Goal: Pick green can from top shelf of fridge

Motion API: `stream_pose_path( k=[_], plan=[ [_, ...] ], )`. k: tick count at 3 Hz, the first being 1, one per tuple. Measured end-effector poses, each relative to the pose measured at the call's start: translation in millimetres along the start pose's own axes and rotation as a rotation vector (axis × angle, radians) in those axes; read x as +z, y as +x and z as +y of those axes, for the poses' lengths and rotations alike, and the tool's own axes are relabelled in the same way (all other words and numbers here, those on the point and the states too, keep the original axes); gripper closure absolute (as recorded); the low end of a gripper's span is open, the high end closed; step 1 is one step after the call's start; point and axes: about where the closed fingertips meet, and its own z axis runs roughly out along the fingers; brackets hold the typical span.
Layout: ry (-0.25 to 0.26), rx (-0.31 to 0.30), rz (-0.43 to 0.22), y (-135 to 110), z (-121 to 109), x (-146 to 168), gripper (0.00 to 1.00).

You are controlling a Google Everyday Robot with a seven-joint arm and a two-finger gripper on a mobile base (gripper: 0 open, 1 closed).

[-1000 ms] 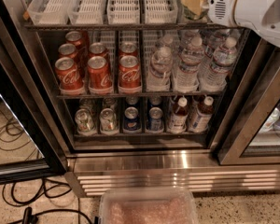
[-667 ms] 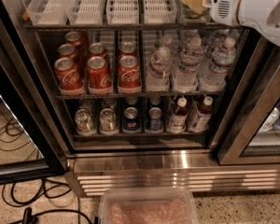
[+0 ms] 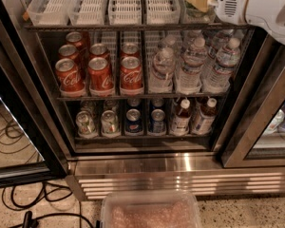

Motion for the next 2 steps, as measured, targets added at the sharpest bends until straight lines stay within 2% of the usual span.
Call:
stream_pose_path(
  k=[2],
  plan=[
    [-0.008, -0.020, -0.005, -10.3, 7.3, -4.1, 1.00]
  ],
)
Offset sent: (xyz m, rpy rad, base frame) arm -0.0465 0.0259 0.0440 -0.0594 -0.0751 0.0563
